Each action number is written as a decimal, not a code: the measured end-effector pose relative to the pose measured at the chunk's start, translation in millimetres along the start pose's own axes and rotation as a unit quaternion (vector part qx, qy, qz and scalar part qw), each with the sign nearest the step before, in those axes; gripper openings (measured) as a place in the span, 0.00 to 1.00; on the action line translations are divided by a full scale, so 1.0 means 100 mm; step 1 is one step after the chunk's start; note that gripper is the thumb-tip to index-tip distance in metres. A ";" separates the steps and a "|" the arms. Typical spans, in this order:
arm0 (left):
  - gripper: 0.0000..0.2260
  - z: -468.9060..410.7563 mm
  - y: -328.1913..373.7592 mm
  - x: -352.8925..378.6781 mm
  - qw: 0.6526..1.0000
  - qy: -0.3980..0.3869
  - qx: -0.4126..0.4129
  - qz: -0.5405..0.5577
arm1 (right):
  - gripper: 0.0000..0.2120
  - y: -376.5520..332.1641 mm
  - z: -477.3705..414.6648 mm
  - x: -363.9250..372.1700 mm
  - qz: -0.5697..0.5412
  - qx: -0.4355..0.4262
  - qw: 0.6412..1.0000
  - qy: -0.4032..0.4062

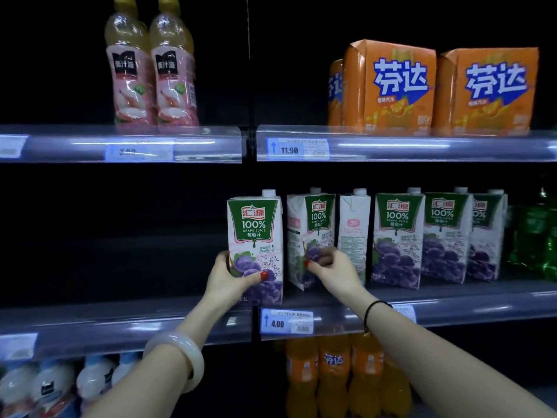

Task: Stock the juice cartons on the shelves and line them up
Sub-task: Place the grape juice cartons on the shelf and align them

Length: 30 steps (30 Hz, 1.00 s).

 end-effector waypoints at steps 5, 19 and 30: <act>0.29 -0.01 -0.04 0.01 1.000 0.019 0.012 -0.008 | 0.21 0.10 -0.02 -0.03 0.088 -0.019 0.996 0.015; 0.28 -0.09 -0.06 0.07 0.999 0.033 0.003 -0.004 | 0.38 0.24 -0.08 -0.17 0.049 0.015 0.999 -0.016; 0.28 -0.09 -0.09 0.06 0.999 0.027 0.002 -0.022 | 0.34 0.29 -0.16 -0.22 -0.081 0.063 0.994 -0.023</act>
Point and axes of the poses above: each hand's wrist, its own z-axis away from the middle knuckle, its own x-axis out of the palm, y = z × x, the point moved 2 cm from there along -z, towards the middle knuckle, and after that the axes turned 2 degrees about -z, right-handed, at the moved point
